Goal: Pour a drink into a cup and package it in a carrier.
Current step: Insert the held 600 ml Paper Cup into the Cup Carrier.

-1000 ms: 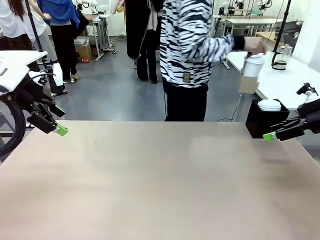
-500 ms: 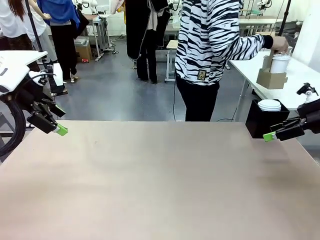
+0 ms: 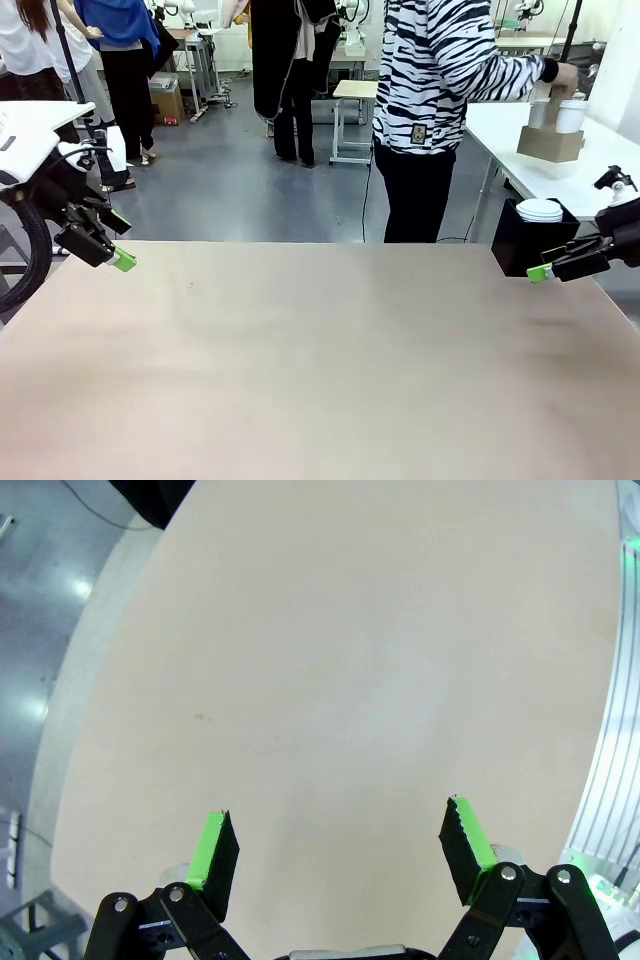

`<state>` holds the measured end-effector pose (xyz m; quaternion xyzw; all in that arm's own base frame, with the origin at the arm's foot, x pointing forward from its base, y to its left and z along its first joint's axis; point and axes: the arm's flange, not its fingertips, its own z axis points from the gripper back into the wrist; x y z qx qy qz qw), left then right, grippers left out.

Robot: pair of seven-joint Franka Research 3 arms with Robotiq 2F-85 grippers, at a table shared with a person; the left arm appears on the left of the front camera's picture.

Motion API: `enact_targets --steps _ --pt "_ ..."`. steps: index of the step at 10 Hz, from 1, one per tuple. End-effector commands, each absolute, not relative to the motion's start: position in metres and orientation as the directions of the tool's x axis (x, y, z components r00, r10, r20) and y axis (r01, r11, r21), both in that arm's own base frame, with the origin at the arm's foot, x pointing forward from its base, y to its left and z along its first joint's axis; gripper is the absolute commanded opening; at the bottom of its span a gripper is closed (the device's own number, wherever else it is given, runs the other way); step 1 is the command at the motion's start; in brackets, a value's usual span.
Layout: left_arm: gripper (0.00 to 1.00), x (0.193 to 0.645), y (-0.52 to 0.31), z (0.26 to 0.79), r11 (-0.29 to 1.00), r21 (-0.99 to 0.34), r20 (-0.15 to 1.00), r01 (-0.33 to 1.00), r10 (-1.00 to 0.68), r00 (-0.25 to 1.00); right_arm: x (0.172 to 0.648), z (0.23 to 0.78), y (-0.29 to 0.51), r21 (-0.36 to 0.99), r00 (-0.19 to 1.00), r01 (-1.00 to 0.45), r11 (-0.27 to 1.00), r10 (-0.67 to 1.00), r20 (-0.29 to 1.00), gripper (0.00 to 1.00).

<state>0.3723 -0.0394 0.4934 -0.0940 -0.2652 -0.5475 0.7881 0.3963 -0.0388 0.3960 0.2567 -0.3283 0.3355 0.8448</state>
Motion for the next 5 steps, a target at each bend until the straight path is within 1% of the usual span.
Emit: enact_targets --steps 1,5 --pt "1.00 0.3719 -0.0398 0.4948 0.393 0.128 0.531 0.911 -0.803 0.272 0.3983 0.3944 -0.0429 0.202 0.541 -0.753 0.627 0.414 0.732 1.00" --pt "1.00 0.3719 -0.0398 0.4948 0.393 0.128 0.531 0.911 -0.803 0.272 0.3983 0.3944 -0.0429 0.202 0.541 -0.753 0.627 0.414 0.732 1.00"
